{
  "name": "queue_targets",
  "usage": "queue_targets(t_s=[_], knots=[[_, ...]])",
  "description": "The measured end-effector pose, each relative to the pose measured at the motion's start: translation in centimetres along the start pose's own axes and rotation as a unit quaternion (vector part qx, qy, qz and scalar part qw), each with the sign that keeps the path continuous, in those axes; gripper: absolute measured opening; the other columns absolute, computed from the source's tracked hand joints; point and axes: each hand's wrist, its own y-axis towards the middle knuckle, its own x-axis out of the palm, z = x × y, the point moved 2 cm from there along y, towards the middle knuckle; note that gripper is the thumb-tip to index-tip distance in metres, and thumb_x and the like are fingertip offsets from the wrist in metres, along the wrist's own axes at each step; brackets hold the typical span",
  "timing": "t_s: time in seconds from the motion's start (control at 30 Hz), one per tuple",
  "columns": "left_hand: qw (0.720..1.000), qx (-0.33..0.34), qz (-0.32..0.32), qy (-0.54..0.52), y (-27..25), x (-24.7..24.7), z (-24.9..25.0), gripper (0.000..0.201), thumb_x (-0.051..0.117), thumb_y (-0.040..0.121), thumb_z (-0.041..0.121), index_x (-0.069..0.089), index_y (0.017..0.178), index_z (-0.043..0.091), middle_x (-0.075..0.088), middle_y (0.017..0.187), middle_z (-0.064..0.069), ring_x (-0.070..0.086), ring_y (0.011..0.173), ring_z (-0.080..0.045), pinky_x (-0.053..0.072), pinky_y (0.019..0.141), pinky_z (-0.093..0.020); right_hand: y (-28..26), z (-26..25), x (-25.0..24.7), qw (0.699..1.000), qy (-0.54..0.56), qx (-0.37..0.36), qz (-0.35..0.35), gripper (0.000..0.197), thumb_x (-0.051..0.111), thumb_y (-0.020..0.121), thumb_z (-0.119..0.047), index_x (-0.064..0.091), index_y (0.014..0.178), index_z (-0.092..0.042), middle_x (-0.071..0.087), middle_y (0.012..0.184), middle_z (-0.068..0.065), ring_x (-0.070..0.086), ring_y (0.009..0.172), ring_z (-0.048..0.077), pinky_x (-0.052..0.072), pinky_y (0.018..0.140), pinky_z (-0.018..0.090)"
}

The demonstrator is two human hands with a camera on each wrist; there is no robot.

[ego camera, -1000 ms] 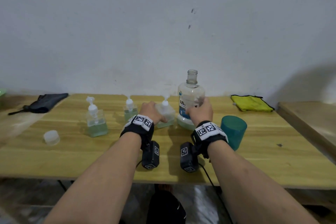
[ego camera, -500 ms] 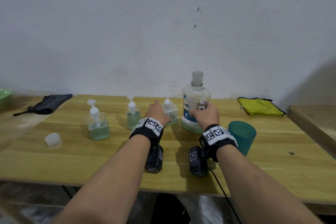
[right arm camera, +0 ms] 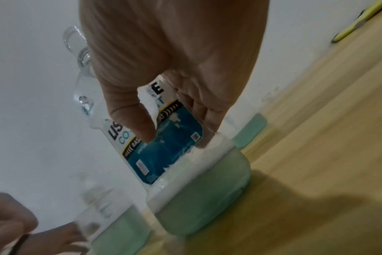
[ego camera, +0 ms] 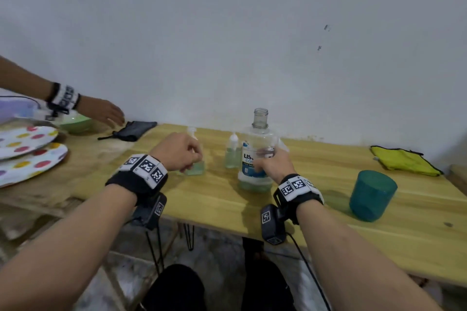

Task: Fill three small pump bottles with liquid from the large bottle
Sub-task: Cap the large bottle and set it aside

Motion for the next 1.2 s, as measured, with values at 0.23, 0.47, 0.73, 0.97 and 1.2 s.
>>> queue_targets(t_s=[0.23, 0.47, 0.73, 0.97, 1.2], knots=[[0.966, -0.189, -0.03, 0.176, -0.5, 1.2, -12.5, 0.083, 0.075, 0.078, 0.045, 0.034, 0.149, 0.029, 0.017, 0.16, -0.008, 0.024, 0.145, -0.033, 0.031, 0.114, -0.042, -1.2, -1.9, 6.9, 0.996, 0.002, -0.03, -0.085, 0.041, 0.067, 0.071, 0.004, 0.062, 0.108, -0.01, 0.067, 0.105, 0.006, 0.062, 0.094, 0.02, 0.051, 0.069, 0.027], [0.969, -0.198, 0.006, 0.145, -0.2, 3.2, -13.3, 0.046, 0.064, 0.088, 0.017, 0.053, 0.133, 0.023, 0.042, 0.143, -0.01, 0.055, 0.117, -0.03, 0.05, 0.091, -0.037, -1.2, -2.1, 7.6, 0.995, 0.024, -0.025, -0.091, 0.04, 0.063, 0.068, 0.008, 0.065, 0.106, -0.005, 0.069, 0.096, 0.003, 0.062, 0.084, 0.014, 0.049, 0.061, 0.024], [0.982, -0.114, 0.111, -0.099, 0.1, -2.0, -6.9, 0.028, 0.07, 0.084, 0.023, 0.06, 0.11, 0.019, 0.062, 0.107, 0.002, 0.062, 0.094, -0.019, 0.051, 0.079, -0.032, -1.3, -1.9, 7.5, 0.994, 0.044, -0.03, -0.095, 0.043, 0.062, 0.068, 0.01, 0.063, 0.107, -0.005, 0.069, 0.101, 0.005, 0.062, 0.09, 0.018, 0.055, 0.072, 0.03], [0.969, 0.059, 0.119, -0.208, 2.0, -9.8, 5.1, 0.03, 0.076, 0.079, 0.022, 0.071, 0.108, 0.019, 0.069, 0.103, 0.002, 0.068, 0.072, -0.011, 0.055, 0.072, -0.023, -1.0, -2.2, 7.5, 0.994, 0.039, -0.018, -0.102, 0.041, 0.062, 0.069, 0.012, 0.064, 0.108, -0.001, 0.068, 0.099, 0.006, 0.061, 0.086, 0.014, 0.049, 0.062, 0.025], [0.997, 0.059, 0.038, -0.038, 3.0, -7.5, 8.2, 0.033, 0.076, 0.079, 0.019, 0.073, 0.111, 0.017, 0.069, 0.102, 0.002, 0.057, 0.064, -0.001, 0.047, 0.069, -0.021, -1.2, -2.3, 7.4, 0.994, 0.03, -0.022, -0.098, 0.042, 0.064, 0.069, 0.01, 0.065, 0.109, -0.002, 0.066, 0.089, -0.001, 0.059, 0.079, 0.01, 0.047, 0.06, 0.024]])
